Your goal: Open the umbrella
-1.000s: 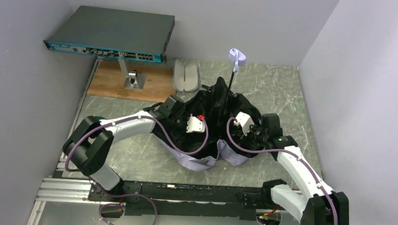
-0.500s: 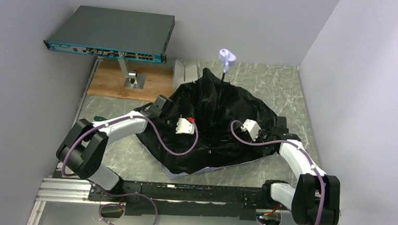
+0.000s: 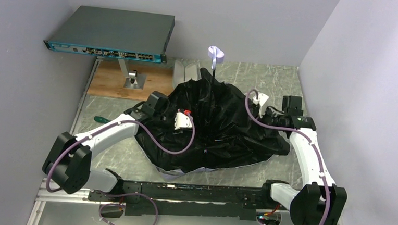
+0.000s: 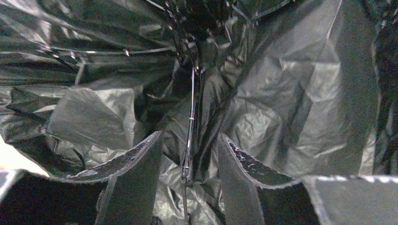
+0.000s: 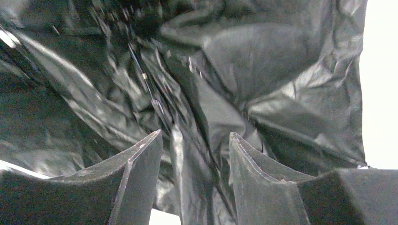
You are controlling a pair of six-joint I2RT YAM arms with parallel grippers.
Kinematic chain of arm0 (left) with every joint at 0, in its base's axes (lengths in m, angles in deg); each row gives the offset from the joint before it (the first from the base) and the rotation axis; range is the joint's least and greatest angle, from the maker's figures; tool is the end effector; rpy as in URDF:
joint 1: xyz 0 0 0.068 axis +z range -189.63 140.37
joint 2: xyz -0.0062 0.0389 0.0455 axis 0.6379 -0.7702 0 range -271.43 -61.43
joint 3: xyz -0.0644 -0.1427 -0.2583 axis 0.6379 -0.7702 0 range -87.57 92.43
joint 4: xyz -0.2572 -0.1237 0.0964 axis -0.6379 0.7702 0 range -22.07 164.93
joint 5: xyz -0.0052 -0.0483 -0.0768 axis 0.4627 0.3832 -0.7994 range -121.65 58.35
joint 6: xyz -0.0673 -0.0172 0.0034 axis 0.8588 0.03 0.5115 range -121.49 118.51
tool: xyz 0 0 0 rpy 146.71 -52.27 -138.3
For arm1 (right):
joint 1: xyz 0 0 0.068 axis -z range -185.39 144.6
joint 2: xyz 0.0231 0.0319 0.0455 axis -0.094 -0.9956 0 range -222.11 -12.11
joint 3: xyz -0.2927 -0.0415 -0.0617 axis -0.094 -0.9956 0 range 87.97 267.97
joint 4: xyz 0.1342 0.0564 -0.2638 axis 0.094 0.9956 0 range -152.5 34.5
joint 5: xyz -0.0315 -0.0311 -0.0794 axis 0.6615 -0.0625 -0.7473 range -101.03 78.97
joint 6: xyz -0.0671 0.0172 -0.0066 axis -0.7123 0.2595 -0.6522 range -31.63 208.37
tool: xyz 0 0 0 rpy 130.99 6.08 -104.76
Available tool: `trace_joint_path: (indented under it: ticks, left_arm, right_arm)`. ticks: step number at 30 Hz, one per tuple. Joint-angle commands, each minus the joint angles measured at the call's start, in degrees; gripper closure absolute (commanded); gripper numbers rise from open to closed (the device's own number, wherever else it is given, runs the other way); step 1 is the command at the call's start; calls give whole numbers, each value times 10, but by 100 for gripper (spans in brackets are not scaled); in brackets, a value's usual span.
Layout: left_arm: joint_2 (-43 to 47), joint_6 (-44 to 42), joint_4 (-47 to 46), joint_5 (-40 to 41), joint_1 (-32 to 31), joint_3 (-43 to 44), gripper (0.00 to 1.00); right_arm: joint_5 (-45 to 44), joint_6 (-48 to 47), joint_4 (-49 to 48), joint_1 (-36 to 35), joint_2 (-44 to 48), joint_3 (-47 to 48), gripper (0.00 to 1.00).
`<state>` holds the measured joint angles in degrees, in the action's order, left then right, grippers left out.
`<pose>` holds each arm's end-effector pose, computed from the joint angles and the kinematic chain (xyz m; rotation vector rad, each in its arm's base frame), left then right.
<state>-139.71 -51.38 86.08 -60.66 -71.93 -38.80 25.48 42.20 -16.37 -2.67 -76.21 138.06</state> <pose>0.2582 -0.1957 0.2211 1.6884 1.5846 -0.4527 0.2454 0.0220 0.2630 -1.0750 2.1326 0.4518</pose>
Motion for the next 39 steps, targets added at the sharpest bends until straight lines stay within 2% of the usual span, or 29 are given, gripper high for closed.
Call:
trace_joint_path:
  ticks: [1,5,8,12,17,20,25,28,32,36,39]
  left_arm:
    - [37,77,-61,-57,1,19,49]
    - [44,153,-144,-77,3,12,56]
    - [5,285,-174,-58,6,43,68]
    - [-45,429,-193,-72,10,70,72]
    - [-93,494,-253,-52,4,89,75]
    - [-131,511,-262,-34,-5,115,75]
    - [-187,541,-251,-18,-11,152,67]
    - [-217,563,-237,31,-7,157,65]
    - [-248,586,-218,61,7,154,48]
    - [-280,571,-161,68,14,175,38]
    - [-296,566,-132,87,20,183,35]
  right_arm:
    - [118,168,-71,-12,6,49,45]
    - [116,293,-168,-60,-13,47,49]
    - [97,361,-213,-104,-44,45,55]
    - [77,422,-269,-148,-74,35,58]
    - [48,436,-312,-183,-114,16,61]
    - [40,426,-311,-185,-139,2,60]
    - [-4,370,-272,-182,-175,-7,56]
    - [-41,337,-254,-180,-184,-17,54]
    - [-93,298,-221,-168,-213,-27,51]
    - [-121,260,-177,-142,-244,-16,42]
    - [-137,237,-147,-126,-261,-6,34]
